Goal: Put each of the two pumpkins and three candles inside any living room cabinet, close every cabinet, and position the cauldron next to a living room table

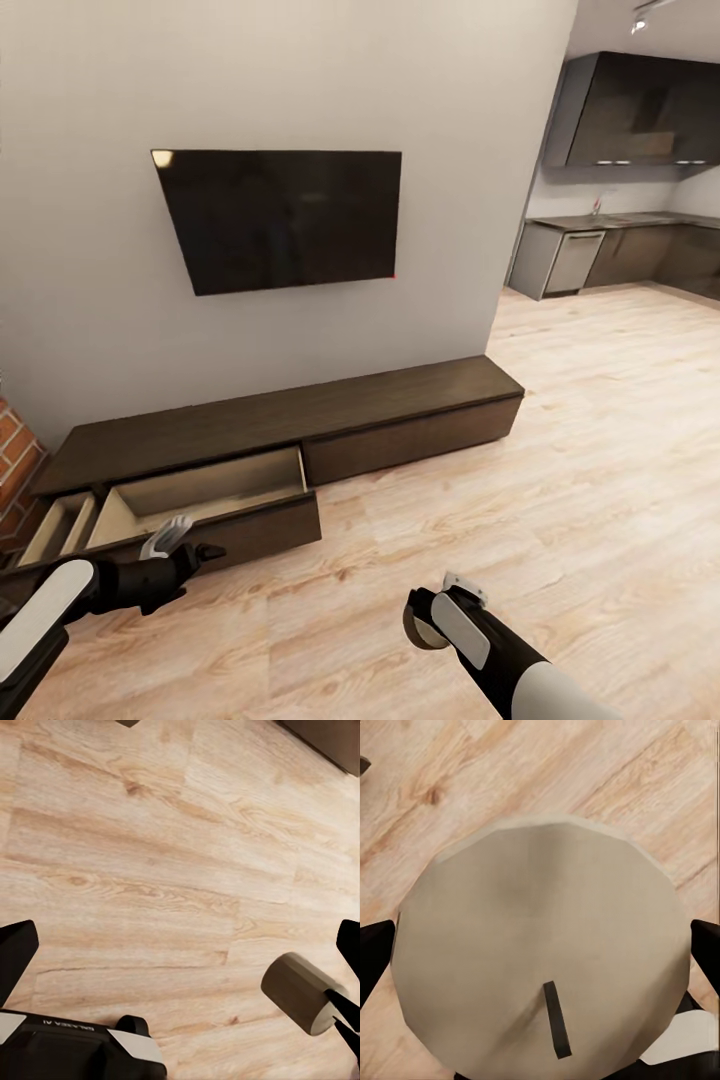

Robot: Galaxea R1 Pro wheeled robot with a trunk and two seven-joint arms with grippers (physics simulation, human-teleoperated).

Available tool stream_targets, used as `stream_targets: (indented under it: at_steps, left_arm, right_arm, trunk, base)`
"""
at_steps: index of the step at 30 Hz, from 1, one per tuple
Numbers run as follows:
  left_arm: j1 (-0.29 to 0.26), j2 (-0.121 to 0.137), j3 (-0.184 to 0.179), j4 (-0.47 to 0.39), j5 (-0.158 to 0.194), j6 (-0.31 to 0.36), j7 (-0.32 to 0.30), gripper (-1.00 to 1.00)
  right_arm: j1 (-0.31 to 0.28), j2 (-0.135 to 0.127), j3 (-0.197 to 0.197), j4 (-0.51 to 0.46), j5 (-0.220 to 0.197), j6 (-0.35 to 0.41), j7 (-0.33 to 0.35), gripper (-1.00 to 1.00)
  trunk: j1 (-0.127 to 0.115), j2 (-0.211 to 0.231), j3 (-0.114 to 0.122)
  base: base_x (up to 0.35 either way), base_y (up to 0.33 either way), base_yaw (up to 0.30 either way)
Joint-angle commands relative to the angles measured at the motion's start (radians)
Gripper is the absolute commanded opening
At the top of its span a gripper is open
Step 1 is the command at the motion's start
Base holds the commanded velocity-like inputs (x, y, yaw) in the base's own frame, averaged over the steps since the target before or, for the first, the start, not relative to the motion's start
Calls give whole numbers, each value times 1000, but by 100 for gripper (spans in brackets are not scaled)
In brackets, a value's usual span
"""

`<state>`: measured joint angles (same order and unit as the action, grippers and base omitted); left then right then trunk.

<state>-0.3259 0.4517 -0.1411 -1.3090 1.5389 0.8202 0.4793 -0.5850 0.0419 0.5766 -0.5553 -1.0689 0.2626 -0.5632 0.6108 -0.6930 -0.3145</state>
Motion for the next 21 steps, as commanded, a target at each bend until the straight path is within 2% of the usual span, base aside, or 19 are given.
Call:
stream_targets:
  at_steps: [1, 2, 6, 12, 16, 21]
  left_arm:
    - [-1, 1, -2, -1, 10, -1, 10, 100]
    - [-1, 1, -2, -1, 10, -1, 10, 100]
    - [-1, 1, -2, -1, 10, -1, 10, 100]
    - [-1, 1, -2, -1, 10, -1, 10, 100]
    - [-1, 1, -2, -2, 10, -1, 9, 100]
    - [-1, 3, -2, -4, 10, 0, 10, 100]
  right_arm:
    - [-1, 1, 5, -2, 11, 3, -7, -100]
    - [-1, 4, 4, -2, 46, 3, -7, -100]
    - [-1, 2, 3, -2, 74, 3, -7, -100]
    - [-1, 0, 3, -1, 80, 3, -7, -100]
    - [-1, 0, 3, -1, 81, 3, -7, -100]
    - [-1, 2, 3, -2, 82, 3, -7, -100]
  trunk:
    - [-4, 6, 2]
    - [-7, 13, 5]
    - [-23, 41, 17]
    - [-46, 83, 36]
    - [-46, 83, 37]
    - [-46, 83, 37]
  base:
    - [0, 0, 7]
    - [0, 0, 3]
    - [0, 0, 1]
    - [0, 0, 0]
    - [0, 0, 49]
    - [4, 0, 224]
